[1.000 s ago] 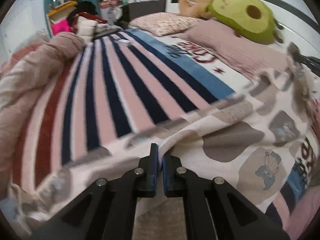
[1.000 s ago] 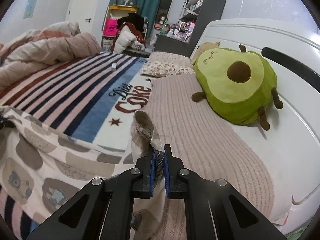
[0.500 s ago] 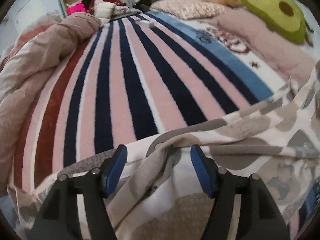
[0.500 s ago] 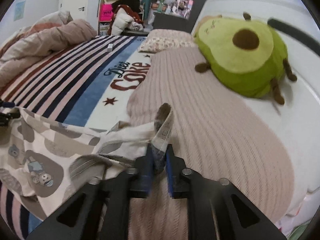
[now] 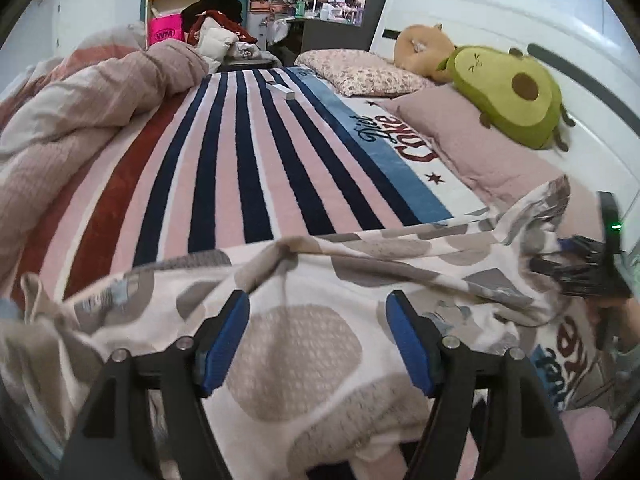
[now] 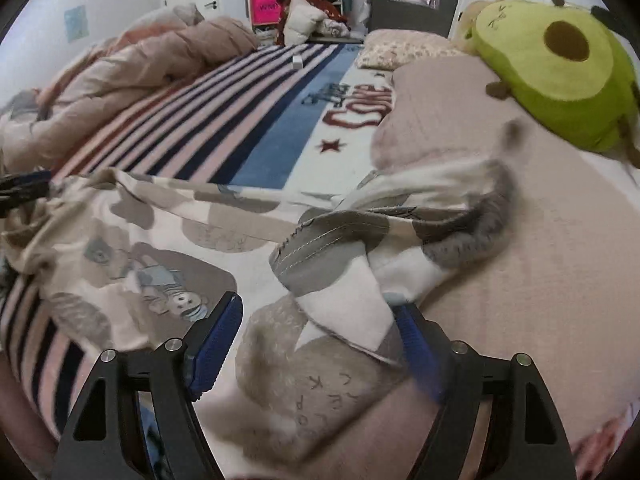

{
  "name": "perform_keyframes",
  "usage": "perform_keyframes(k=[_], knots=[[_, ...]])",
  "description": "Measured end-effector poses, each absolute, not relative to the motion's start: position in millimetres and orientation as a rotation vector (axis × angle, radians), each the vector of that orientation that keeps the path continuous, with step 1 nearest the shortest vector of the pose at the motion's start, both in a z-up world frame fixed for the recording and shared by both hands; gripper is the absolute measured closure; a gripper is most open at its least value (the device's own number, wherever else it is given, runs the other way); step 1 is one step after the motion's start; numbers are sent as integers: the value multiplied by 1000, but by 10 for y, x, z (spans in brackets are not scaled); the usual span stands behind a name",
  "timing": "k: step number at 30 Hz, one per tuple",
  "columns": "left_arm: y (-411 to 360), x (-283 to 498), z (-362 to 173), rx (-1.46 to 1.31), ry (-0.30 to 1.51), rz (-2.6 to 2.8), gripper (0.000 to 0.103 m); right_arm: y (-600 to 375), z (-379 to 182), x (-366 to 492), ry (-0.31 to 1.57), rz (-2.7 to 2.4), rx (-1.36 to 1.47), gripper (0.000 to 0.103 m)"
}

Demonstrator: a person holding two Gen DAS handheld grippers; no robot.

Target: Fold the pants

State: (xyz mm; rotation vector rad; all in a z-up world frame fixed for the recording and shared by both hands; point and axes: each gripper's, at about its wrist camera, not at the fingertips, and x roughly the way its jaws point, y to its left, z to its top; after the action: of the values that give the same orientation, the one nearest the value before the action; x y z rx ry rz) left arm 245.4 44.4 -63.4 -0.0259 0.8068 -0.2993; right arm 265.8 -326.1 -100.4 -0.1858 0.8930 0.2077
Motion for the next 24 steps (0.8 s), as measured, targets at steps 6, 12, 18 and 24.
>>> perform_keyframes(k=[6, 12, 18, 24], knots=[[509, 2394, -668, -45, 786, -301, 36, -2968, -1267, 2845, 915, 72, -403, 33], [583, 2327, -646, -69, 763, -317, 36, -3019, -1252, 2890, 932, 93, -343, 90], [701, 2281, -533, -90, 718, -306, 36, -2801, -621, 2746, 766, 202, -238, 93], [840, 2203, -402, -111, 664, -280, 34, -1817, -453, 2727, 750, 469, -259, 92]])
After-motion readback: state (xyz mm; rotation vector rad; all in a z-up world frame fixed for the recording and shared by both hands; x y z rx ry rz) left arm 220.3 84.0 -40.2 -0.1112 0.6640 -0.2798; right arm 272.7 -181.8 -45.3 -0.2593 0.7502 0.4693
